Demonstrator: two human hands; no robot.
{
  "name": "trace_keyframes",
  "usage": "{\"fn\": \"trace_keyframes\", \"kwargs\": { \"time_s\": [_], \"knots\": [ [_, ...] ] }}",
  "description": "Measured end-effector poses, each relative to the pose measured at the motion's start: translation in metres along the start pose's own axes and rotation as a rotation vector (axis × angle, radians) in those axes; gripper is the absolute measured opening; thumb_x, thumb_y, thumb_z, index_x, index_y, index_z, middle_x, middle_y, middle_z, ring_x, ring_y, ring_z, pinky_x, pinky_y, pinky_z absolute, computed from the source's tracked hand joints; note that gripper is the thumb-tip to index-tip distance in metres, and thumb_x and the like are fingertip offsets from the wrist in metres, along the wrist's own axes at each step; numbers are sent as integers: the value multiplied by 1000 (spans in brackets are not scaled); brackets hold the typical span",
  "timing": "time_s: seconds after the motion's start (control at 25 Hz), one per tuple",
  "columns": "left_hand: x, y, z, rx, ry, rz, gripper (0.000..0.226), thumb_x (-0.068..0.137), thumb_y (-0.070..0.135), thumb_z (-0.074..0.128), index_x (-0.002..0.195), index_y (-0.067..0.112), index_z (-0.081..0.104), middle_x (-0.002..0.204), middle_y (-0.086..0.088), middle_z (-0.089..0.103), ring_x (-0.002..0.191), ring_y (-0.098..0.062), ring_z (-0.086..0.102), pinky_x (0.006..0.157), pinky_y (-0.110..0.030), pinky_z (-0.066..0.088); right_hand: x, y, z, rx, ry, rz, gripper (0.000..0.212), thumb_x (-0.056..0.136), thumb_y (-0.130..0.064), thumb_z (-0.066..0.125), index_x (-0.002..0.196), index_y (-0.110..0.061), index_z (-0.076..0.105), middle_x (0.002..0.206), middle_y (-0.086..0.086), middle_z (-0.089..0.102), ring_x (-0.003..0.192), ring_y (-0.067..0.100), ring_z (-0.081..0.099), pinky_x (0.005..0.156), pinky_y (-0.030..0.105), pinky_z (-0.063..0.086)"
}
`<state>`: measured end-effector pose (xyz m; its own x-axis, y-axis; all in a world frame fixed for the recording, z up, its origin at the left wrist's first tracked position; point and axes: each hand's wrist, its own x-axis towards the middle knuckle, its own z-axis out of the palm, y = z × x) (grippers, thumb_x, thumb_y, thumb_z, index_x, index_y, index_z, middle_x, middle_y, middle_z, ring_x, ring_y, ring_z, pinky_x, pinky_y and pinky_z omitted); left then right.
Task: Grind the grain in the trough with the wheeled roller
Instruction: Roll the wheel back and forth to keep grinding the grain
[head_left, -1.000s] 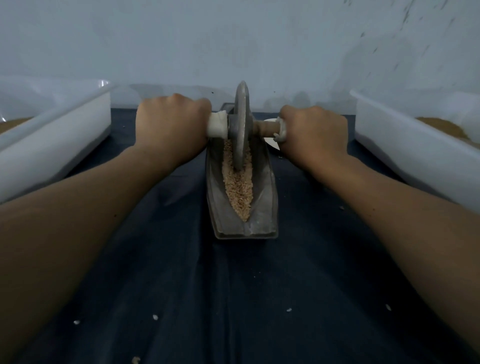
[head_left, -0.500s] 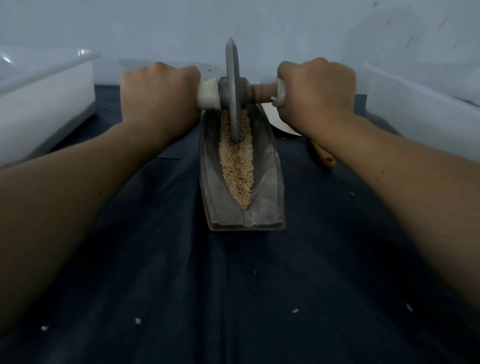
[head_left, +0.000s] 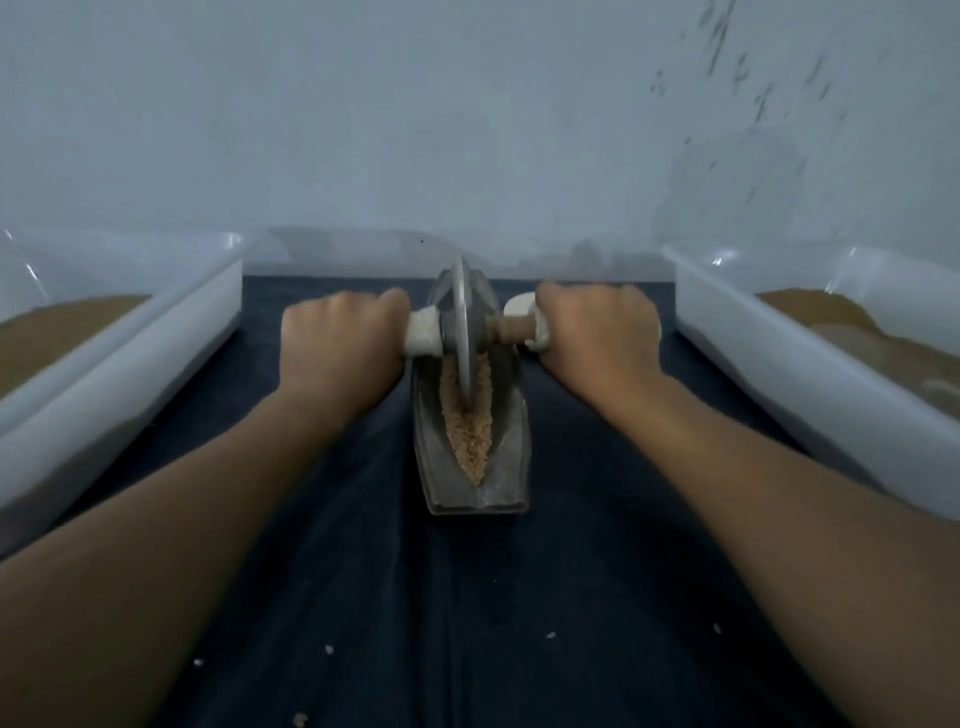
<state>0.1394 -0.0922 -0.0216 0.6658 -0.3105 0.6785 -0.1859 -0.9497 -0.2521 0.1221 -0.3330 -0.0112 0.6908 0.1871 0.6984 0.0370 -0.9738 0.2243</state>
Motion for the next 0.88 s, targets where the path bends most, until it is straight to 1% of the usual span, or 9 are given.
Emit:
{"fn": "trace_keyframes", "kwargs": {
  "time_s": [0.12,0.2,0.28,0.48,0.56,0.64,0.76,0.84,0.88],
  "knots": [
    [-10,1,-20,-6,-6,24,35,70,14,70,65,19,36,50,2,41,42,-19,27,48,-22,10,-18,-2,-14,6,-24,18,35,68,-24,78,70,-26,43,55,-4,43,48,24,35,56,32,23],
    [-13,1,-31,-14,7,54,40,66,11,71,64,20,33,49,5,34,42,-18,23,50,-22,8,-27,-2,-19,32,-13,23,34,65,-18,79,67,-23,45,53,-6,34,46,22,29,54,30,24],
    [-13,2,-36,-22,23,79,42,64,10,71,64,20,30,50,6,31,43,-17,22,51,-23,8,-32,-2,-21,66,8,40,30,64,-16,78,64,-21,49,51,-6,36,44,22,27,53,29,24],
    [-4,2,-17,-19,46,76,41,68,11,71,62,19,32,48,1,37,41,-17,29,49,-22,15,-25,1,-6,24,43,39,21,69,-22,76,68,-21,55,53,-6,36,46,22,30,52,27,18],
    [5,0,-6,-13,51,60,37,71,14,70,62,18,35,48,0,38,40,-18,32,48,-21,18,-14,4,6,0,66,24,20,70,-29,77,73,-19,59,54,0,49,46,25,39,51,26,17],
    [14,-1,5,5,44,38,30,74,17,69,64,18,41,50,-3,44,42,-19,34,49,-20,16,-1,6,17,-16,58,21,21,76,-37,71,80,-18,62,62,4,59,52,30,53,50,28,24],
    [23,-3,19,-13,56,22,23,76,18,67,68,16,46,53,-4,41,44,-20,33,49,-21,16,15,8,30,8,57,26,14,79,-34,57,81,-20,61,58,1,45,52,29,49,48,27,27],
    [25,-3,23,-18,68,8,22,76,17,66,69,16,45,53,-3,39,44,-20,32,49,-21,15,21,9,35,5,73,25,12,79,-32,58,79,-20,60,56,-1,38,49,27,43,47,24,22],
    [24,-3,24,-17,70,2,22,76,18,66,69,16,45,53,-3,39,44,-20,33,49,-21,15,21,9,35,0,71,25,12,79,-32,60,79,-20,61,56,-1,40,49,27,43,47,24,21]
  ]
}}
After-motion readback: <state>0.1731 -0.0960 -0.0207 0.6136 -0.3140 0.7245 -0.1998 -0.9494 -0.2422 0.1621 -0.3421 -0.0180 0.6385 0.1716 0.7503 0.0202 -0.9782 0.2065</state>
